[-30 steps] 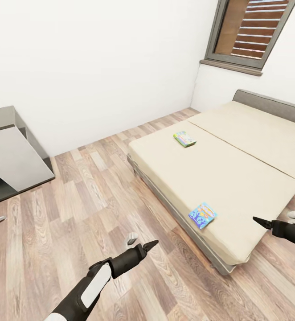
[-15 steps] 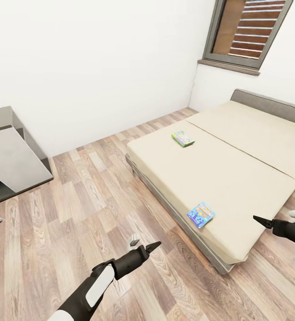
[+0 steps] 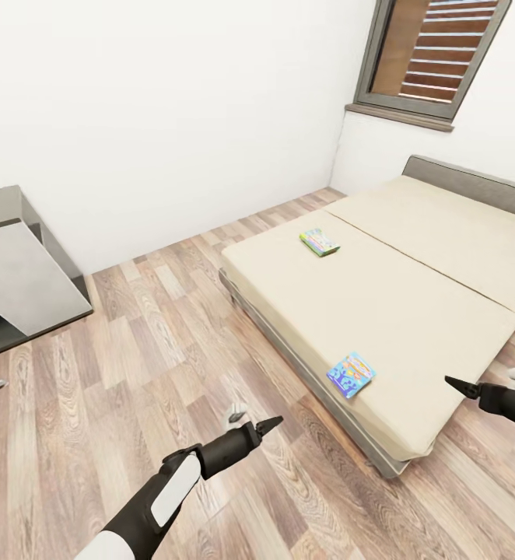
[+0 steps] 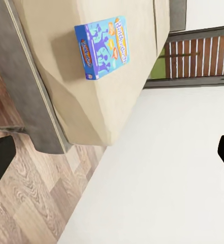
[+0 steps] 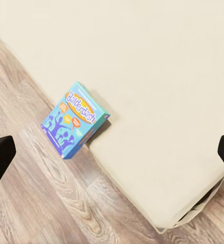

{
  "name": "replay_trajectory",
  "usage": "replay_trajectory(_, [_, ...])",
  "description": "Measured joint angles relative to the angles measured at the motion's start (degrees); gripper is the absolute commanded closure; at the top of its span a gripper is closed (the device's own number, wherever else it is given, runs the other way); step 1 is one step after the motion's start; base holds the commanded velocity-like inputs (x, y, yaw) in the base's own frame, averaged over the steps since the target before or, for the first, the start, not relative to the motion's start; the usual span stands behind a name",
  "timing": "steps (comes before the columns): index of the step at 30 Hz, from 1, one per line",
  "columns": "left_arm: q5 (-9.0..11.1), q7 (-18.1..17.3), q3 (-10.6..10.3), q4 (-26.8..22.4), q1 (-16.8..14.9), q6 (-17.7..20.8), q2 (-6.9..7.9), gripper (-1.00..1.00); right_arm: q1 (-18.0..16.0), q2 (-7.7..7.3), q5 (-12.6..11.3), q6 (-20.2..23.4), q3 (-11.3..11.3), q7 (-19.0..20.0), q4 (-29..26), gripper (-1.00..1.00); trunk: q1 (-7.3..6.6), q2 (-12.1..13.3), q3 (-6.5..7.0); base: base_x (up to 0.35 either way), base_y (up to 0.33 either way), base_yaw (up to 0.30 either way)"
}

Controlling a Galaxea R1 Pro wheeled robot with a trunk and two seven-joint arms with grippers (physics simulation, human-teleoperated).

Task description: Put all the toys in the child's room - the three board games (two on the bed and one on the table), the two jigsaw puzzles on the table, and the tennis ball on the table - inside the toy box on the table in the child's room.

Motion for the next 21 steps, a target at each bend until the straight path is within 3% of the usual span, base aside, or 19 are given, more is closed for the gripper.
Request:
replay_trajectory(12, [0.13, 0.11, 0.46, -1.59, -0.19, 1.94, 0.03, -1.0, 0.1, 0.3, -0.03, 0.11, -0.21, 0.05, -0.08, -1.0, 0.0, 0.0, 0.0, 0.0, 0.0, 0.0])
replay_trajectory(21, [3.08, 0.32, 3.32, -2.37, -0.04, 7.4, 0.38, -1.0, 0.14, 0.33, -0.03, 0.13, -0.01, 0.08, -0.11, -1.0, 0.0, 0.0, 0.0, 0.0, 0.0, 0.0])
